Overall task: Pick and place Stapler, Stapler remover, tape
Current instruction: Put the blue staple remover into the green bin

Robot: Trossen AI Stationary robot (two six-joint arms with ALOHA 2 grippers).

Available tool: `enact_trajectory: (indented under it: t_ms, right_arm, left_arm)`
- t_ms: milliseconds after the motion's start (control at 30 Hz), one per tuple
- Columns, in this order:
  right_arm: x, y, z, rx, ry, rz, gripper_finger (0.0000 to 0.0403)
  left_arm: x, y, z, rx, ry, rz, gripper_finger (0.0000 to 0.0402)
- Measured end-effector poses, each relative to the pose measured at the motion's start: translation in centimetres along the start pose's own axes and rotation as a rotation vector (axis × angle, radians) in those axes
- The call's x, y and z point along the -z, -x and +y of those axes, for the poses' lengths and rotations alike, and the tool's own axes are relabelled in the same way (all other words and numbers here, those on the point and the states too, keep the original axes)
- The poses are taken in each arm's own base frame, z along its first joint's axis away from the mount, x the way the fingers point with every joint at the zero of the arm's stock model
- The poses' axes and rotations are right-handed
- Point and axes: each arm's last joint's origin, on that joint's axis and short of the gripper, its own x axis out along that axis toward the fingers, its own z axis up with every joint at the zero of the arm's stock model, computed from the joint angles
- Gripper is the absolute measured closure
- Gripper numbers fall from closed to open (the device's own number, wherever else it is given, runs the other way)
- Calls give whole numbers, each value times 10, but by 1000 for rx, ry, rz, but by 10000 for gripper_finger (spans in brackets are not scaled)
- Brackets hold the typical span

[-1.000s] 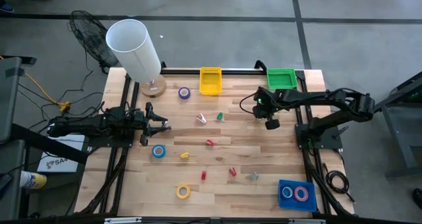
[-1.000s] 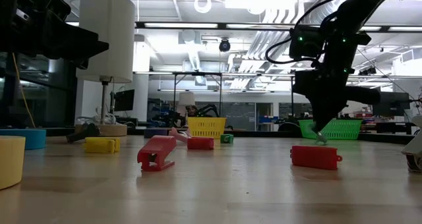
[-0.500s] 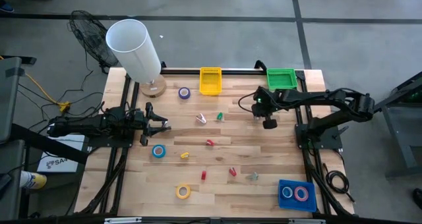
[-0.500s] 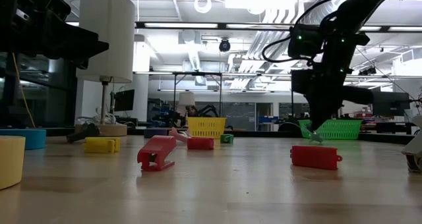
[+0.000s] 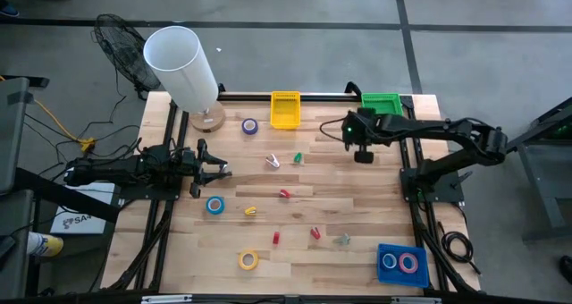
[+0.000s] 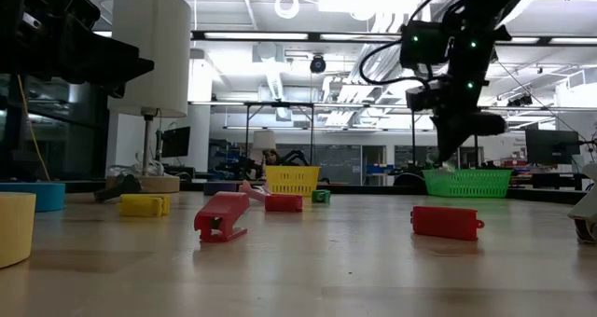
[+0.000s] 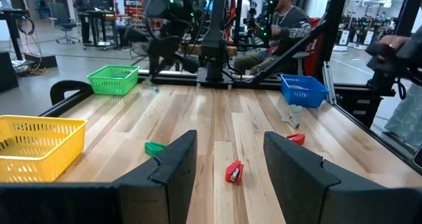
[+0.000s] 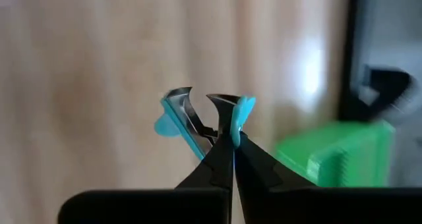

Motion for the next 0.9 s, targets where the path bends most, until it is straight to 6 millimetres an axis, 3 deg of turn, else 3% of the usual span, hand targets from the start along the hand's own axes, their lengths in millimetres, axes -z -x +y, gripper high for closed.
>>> enact_trajectory:
  t_ms: [367,667,900]
  right_arm:
    - [9,10,-57,182,-265,102,403]
    - [45,-2,-100,224,-653,173,403]
    - [63,-9,-121,181,-903,107,403]
  left_arm:
    - [0,0,0,0,0,0,227]
    - [0,0,0,1,0,0,227]
    - [0,0,0,0,0,0,227]
